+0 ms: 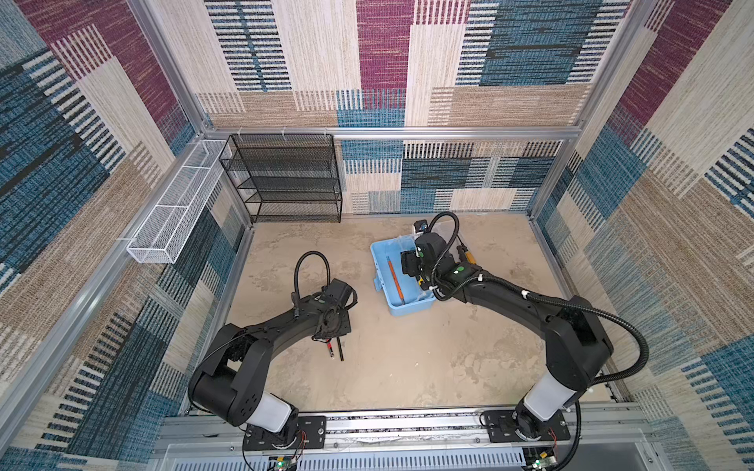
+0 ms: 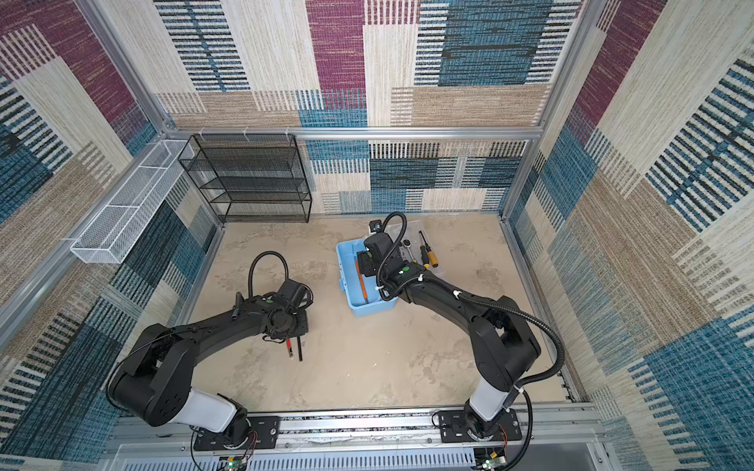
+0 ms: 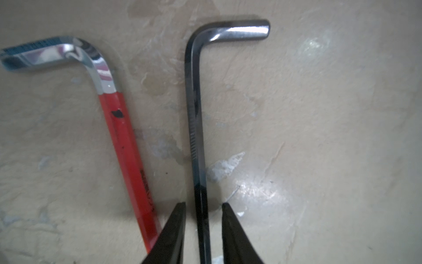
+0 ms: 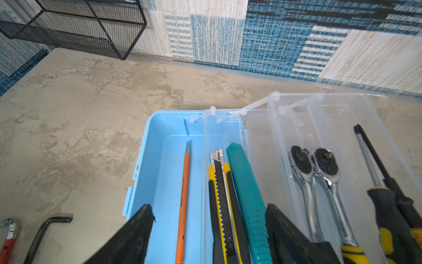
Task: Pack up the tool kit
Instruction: 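Grasp the black hex key with the left gripper while right withdraws, then carry the black hex key over the blue box with the left gripper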
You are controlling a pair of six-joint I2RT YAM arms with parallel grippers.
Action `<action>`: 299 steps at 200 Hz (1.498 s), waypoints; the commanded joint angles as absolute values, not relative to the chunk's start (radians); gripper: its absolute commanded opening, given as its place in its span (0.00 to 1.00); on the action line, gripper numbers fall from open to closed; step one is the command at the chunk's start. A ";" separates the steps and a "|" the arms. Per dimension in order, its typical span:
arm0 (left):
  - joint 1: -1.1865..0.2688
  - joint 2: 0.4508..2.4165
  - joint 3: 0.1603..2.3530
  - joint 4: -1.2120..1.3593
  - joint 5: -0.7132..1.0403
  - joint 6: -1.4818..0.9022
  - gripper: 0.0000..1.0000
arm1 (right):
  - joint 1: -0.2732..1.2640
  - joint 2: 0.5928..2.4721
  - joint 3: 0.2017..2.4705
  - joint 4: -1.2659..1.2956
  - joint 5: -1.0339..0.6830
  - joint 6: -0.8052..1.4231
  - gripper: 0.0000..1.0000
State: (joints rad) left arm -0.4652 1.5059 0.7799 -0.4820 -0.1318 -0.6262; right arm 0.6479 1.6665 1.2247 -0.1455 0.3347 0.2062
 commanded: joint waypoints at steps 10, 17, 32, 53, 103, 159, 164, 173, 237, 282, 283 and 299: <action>-0.466 1.521 0.787 -0.490 -0.139 -0.612 0.24 | 0.606 1.603 1.165 -0.062 0.385 0.209 0.80; -0.466 1.524 0.786 -0.491 -0.135 -0.612 0.23 | 0.595 1.584 1.144 -0.051 0.385 0.213 0.81; -0.467 1.529 0.787 -0.489 -0.131 -0.609 0.22 | 0.575 1.548 1.105 -0.032 0.388 0.212 0.82; -0.468 1.525 0.785 -0.489 -0.131 -0.608 0.19 | 0.549 1.511 1.066 -0.025 0.397 0.209 0.83; -0.468 1.516 0.782 -0.489 -0.131 -0.612 0.03 | 0.502 1.453 1.007 -0.020 0.407 0.213 0.83; -0.468 1.484 0.800 -0.489 -0.117 -0.629 0.00 | 0.475 1.415 0.952 -0.011 0.400 0.225 0.84; -0.468 1.480 0.802 -0.489 -0.115 -0.630 0.00 | 0.473 1.411 0.948 -0.008 0.399 0.225 0.84; -0.467 1.471 0.805 -0.489 -0.111 -0.633 0.00 | 0.468 1.405 0.939 -0.003 0.396 0.227 0.84; -0.469 1.383 0.821 -0.424 -0.068 -0.641 0.00 | 0.427 1.361 0.878 0.028 0.364 0.228 0.85; -0.478 1.398 0.909 -0.414 -0.030 -0.626 0.00 | 0.410 1.341 0.849 0.033 0.347 0.236 0.85; -0.478 1.400 0.913 -0.415 -0.029 -0.625 0.00 | 0.410 1.341 0.849 0.033 0.347 0.236 0.85; -0.492 1.429 0.963 -0.414 -0.018 -0.617 0.00 | 0.407 1.333 0.840 0.032 0.345 0.241 0.85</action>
